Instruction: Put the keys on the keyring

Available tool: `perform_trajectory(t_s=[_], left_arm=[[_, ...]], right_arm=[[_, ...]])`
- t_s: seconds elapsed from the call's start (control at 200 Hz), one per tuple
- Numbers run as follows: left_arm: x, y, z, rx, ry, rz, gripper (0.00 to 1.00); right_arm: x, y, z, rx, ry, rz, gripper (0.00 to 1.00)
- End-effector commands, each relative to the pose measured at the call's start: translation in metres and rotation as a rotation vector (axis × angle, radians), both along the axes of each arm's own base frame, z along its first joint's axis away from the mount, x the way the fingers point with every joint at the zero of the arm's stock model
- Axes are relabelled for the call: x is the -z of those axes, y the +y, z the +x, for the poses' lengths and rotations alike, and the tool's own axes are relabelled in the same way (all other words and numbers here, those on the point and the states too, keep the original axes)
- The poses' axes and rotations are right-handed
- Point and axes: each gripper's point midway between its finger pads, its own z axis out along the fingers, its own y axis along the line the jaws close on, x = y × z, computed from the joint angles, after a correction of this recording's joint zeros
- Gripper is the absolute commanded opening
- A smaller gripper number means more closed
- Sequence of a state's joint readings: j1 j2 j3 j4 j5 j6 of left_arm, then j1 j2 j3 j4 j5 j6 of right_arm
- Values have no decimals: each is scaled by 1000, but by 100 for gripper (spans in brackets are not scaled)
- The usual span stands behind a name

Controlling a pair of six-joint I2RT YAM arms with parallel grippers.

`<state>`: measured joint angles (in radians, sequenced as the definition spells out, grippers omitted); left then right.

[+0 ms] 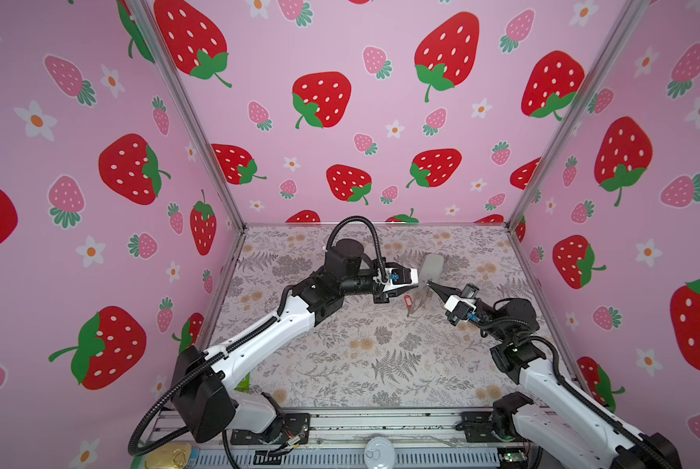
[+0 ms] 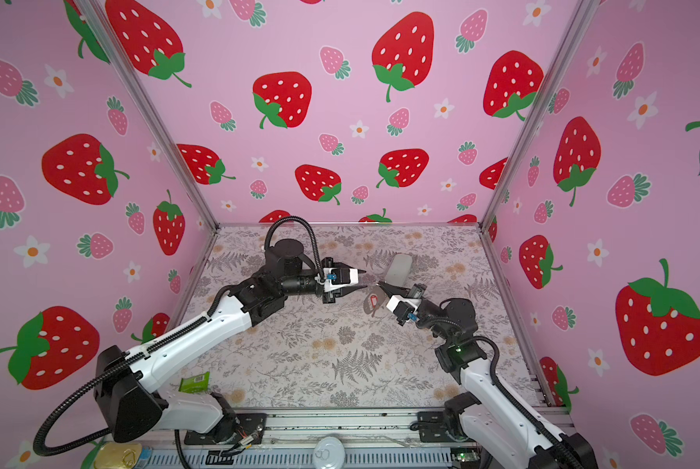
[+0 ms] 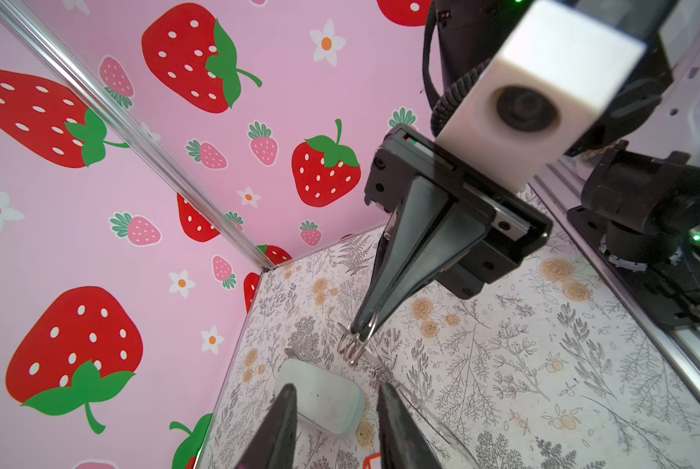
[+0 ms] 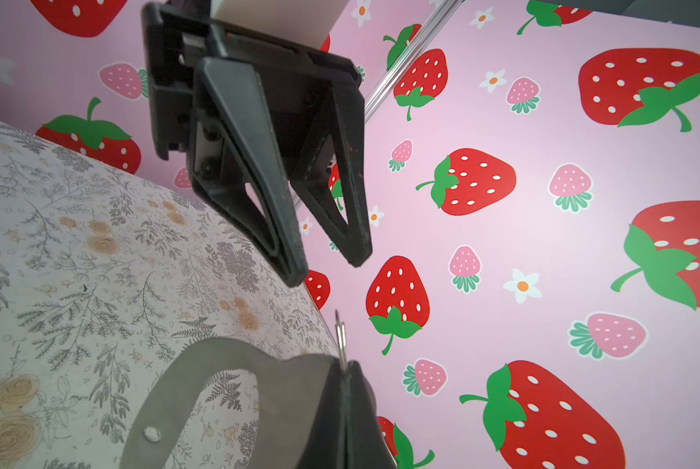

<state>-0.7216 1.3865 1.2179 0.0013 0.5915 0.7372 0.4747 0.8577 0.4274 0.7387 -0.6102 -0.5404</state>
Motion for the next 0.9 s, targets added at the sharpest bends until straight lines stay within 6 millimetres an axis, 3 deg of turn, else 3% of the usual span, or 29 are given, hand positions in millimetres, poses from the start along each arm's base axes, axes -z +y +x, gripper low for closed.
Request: perform_trajectory(t_s=[0.0, 0.24, 0.575, 0.895], left_arm=[[4, 9, 2, -28, 2, 22, 37], [7, 14, 17, -78, 60, 15, 42], [11, 7, 17, -42, 83, 35, 42], [-1, -7, 15, -59, -40, 51, 41]], right_arm=[[-11, -3, -2, 26, -115, -24, 0], [-7, -6, -2, 59, -166, -57, 1], [-4, -8, -3, 71, -190, -72, 1], [-1, -5, -6, 44, -175, -80, 2]])
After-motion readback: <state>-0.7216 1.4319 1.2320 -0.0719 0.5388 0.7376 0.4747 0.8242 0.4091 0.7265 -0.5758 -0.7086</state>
